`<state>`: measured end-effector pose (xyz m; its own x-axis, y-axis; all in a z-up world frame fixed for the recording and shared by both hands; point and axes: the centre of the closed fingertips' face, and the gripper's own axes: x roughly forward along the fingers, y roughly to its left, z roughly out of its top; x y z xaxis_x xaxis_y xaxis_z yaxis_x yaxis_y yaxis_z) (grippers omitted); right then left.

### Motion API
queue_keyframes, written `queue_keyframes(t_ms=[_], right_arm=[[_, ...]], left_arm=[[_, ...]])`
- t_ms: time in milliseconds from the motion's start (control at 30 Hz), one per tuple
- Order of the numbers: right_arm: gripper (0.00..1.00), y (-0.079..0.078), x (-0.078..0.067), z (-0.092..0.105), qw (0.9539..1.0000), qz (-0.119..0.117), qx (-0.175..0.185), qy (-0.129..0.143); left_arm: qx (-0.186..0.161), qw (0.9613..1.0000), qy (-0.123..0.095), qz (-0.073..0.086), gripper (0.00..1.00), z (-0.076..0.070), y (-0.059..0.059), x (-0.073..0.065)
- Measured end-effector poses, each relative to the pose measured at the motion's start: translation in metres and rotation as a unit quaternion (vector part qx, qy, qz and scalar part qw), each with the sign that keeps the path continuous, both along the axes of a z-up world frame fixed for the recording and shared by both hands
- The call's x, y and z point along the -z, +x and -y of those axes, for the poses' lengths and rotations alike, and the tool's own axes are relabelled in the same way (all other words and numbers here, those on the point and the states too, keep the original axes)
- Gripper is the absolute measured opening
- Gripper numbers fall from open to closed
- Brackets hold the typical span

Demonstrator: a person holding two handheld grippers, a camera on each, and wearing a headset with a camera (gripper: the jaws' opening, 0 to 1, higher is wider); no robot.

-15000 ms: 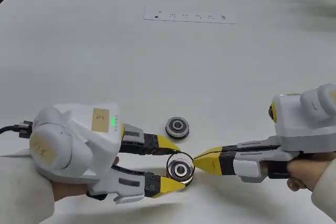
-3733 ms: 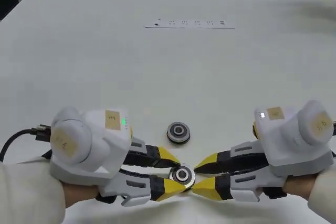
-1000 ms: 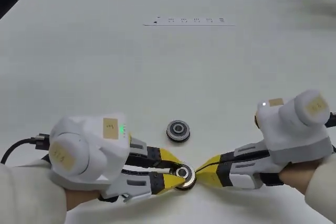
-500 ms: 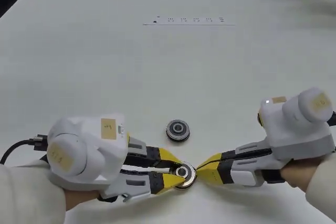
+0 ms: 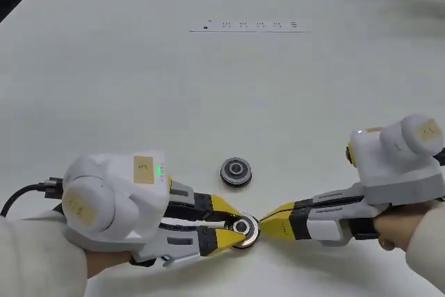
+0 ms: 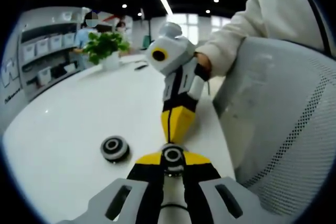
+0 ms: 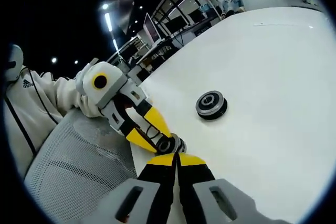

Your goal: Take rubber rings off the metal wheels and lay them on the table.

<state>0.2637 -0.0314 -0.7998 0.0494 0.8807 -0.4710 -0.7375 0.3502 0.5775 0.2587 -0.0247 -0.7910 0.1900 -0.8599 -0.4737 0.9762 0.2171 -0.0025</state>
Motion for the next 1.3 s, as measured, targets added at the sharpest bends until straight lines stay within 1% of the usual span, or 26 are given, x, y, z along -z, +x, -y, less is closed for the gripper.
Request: queue_keyframes(t_ms=[100, 133, 200, 700, 1300], right_arm=[[0.0, 0.0, -0.0006, 0.0002, 0.9998, -0.013, 0.008, 0.009], [0.0, 0.0004, -0.0026, -0.0001, 0.9996, -0.02, 0.014, 0.017], [0.0, 0.0026, -0.0027, 0.0016, 0.9994, -0.025, 0.015, 0.019], [0.0, 0.0022, -0.0038, -0.0006, 0.9992, -0.028, 0.015, 0.023], [0.0, 0.0019, -0.0055, -0.0035, 0.9995, -0.02, 0.005, 0.024]], left_arm=[[0.0, 1.0, 0.0, 0.0, 0.13, 0.0, 0.0002, 0.0001], [0.0, 1.0, 0.0, 0.0, 0.13, 0.0, 0.0003, 0.0002], [0.0, 1.0, -0.001, 0.0, 0.13, -0.0001, 0.0004, 0.0003], [-0.001, 1.0, -0.003, -0.003, 0.13, -0.0005, 0.0003, 0.0008], [-0.001, 1.0, -0.002, -0.002, 0.13, -0.0006, 0.0, 0.0009]])
